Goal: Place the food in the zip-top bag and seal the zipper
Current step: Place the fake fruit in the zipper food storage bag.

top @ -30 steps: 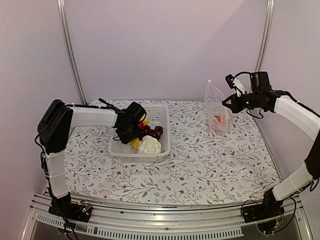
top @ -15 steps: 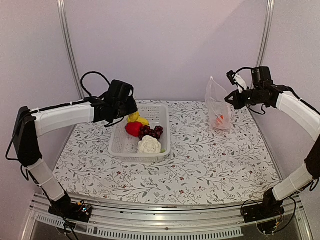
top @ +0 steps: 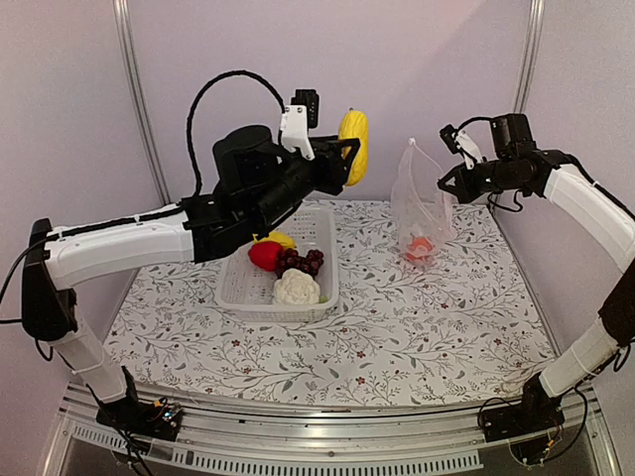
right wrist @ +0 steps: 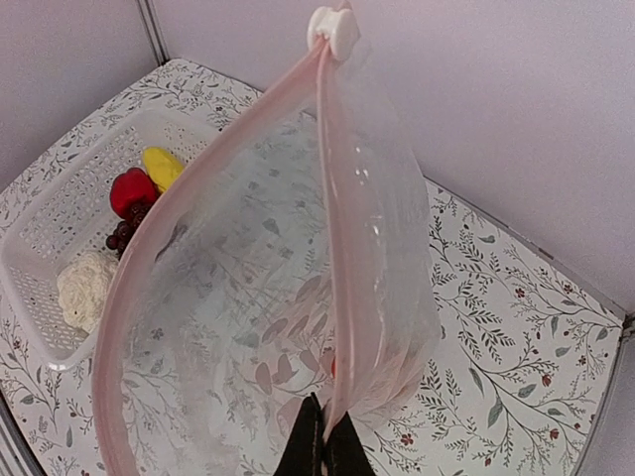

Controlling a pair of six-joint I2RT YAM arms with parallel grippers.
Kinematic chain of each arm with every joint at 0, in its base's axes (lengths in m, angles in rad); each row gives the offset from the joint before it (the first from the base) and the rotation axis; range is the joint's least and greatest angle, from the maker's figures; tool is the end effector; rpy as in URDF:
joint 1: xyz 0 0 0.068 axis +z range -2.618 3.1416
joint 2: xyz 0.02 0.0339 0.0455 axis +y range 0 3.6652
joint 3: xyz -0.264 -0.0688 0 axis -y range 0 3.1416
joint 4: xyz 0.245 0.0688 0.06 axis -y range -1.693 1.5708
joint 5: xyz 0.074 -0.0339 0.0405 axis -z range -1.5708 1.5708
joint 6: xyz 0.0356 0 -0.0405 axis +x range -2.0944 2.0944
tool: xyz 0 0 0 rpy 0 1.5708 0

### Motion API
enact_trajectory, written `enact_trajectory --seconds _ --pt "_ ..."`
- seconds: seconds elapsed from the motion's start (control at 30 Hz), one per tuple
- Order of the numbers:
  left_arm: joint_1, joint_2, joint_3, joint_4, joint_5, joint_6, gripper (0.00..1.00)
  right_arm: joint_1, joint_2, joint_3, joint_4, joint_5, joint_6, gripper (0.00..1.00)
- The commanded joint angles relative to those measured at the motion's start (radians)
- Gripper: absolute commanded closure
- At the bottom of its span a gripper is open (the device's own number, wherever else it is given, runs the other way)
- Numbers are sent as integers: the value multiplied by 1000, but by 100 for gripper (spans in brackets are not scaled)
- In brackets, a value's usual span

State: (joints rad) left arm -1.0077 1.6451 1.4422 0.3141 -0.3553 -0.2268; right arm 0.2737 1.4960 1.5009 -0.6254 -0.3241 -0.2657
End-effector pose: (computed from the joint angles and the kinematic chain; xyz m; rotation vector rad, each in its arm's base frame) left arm 0.2231 -0.3303 0.3981 0.2888 1.4828 -0.7415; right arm 0.3172 0.1008 0.3753 -0.7537 2.0420 0.3591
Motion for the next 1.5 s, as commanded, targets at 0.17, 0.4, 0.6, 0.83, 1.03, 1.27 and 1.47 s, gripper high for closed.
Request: enact_trajectory --seconds 0.17,0.4,0.6,0.83,1.03,1.27,1.47 --pt "-114 171 173 251 53 253 69 87 44 128 -115 -46 -5 100" --pt "-142 322 286 299 5 355 68 90 42 171 -177 -172 34 100" --pt "-143 437 383 250 -23 392 68 90 32 168 -187 -204 40 100" --pt "-145 491 420 218 -99 384 55 89 20 174 -196 -208 55 100" --pt "-145 481 419 216 -161 390 11 81 36 224 -235 -141 57 100" --pt "-160 345 312 261 -122 365 6 -36 113 340 -260 -45 50 100" --pt "-166 195 106 280 -120 302 6 -136 165 417 -182 207 -14 100"
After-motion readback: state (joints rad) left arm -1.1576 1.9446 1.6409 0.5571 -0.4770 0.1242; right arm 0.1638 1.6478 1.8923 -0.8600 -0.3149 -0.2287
